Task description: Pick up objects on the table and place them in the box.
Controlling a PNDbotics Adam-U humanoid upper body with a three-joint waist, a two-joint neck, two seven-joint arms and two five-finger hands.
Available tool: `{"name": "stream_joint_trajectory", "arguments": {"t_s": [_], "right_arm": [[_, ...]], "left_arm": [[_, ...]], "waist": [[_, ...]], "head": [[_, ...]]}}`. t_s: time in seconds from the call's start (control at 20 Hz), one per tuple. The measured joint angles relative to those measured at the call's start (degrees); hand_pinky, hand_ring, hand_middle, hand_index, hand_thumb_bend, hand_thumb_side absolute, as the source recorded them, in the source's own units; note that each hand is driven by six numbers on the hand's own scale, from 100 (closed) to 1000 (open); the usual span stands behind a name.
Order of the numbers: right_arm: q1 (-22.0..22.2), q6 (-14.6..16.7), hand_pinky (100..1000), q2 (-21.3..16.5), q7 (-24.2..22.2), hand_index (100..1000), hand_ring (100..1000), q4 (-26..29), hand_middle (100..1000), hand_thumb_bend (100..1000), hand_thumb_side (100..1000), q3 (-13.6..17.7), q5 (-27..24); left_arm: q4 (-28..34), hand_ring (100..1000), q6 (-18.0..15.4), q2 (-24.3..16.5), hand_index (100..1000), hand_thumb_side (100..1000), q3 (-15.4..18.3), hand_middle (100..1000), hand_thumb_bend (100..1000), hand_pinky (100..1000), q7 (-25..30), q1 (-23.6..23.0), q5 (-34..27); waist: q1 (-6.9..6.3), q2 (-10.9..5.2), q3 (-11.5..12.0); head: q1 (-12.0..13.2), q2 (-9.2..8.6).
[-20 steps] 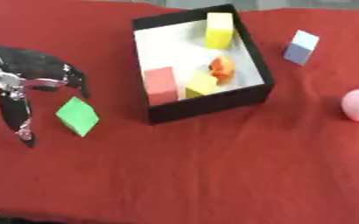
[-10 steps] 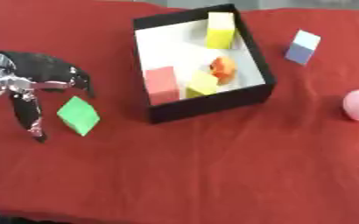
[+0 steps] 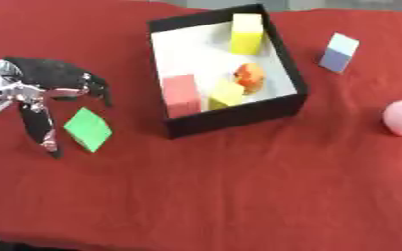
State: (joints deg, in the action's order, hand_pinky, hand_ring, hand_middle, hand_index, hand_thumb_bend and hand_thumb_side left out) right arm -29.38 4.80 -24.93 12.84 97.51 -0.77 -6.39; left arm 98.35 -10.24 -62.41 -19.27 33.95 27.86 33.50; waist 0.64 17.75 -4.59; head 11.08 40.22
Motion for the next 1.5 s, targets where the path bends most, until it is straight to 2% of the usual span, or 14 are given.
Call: {"name": "stream_joint_trajectory", "arguments": {"t_s": [0.3,0.55,0.75,0.95,1.0,1.1,1.25,1.35,1.4,1.5], "right_arm": [[0.0,0.0,806,0.3,0.0,886,823,0.0,833,100,418,0.0,0.0],[0.0,0.0,806,0.4,0.0,886,823,0.0,833,100,419,0.0,0.0],[0.0,0.0,805,0.4,0.0,886,823,0.0,833,100,422,0.0,0.0],[0.0,0.0,806,0.4,0.0,886,823,0.0,833,100,427,0.0,0.0],[0.0,0.0,806,0.5,0.0,886,823,0.0,834,100,423,0.0,0.0],[0.0,0.0,806,0.5,0.0,886,823,0.0,834,100,424,0.0,0.0],[0.0,0.0,806,0.5,0.0,887,823,0.0,834,100,423,0.0,0.0],[0.0,0.0,806,0.5,0.0,887,823,0.0,834,100,421,0.0,0.0],[0.0,0.0,806,0.5,0.0,887,823,0.0,834,100,448,0.0,0.0],[-0.1,0.1,806,0.5,0.1,887,823,0.0,834,100,413,0.0,0.0]], "left_arm": [[-2.8,921,0.6,2.0,882,100,-0.3,845,896,835,0.9,2.6,0.8],[-6.3,892,-0.2,4.2,830,100,-1.3,783,825,807,1.5,4.7,0.5],[-7.2,860,-1.1,4.9,798,100,-1.8,743,777,772,2.0,4.9,-2.2],[-7.1,778,-1.3,4.9,729,100,-1.8,660,708,693,2.6,5.0,-4.0],[-7.1,702,-1.2,4.9,676,100,-1.8,608,674,657,2.6,5.1,-4.2],[-7.0,605,-1.2,4.9,586,100,-1.8,528,615,587,2.1,5.4,-4.3],[-6.7,544,-1.1,4.9,502,100,-1.8,459,579,534,0.5,5.7,-3.0],[-5.5,529,-0.9,5.3,487,100,-1.7,445,575,519,-1.0,6.8,-1.9],[-4.5,516,-0.7,5.5,473,100,-1.5,432,563,508,-1.8,7.6,-1.7],[-1.6,510,-0.2,6.1,465,100,-0.8,424,559,500,-2.9,10.6,-1.6]], "waist": [[0.02,0.0,0.0],[0.03,0.0,-0.2],[0.01,0.02,-0.2],[-0.06,0.02,0.0],[-0.06,0.02,0.0],[-0.06,0.02,0.1],[-0.06,0.02,0.1],[-0.06,0.01,0.2],[-0.07,0.01,0.2],[-0.07,0.0,0.4]], "head": [[0.0,-0.01],[0.1,-0.01],[0.1,-0.01],[0.1,-0.01],[0.1,-0.01],[0.1,-0.01],[0.1,-0.01],[0.1,-0.01],[0.1,0.0],[0.1,0.02]]}}
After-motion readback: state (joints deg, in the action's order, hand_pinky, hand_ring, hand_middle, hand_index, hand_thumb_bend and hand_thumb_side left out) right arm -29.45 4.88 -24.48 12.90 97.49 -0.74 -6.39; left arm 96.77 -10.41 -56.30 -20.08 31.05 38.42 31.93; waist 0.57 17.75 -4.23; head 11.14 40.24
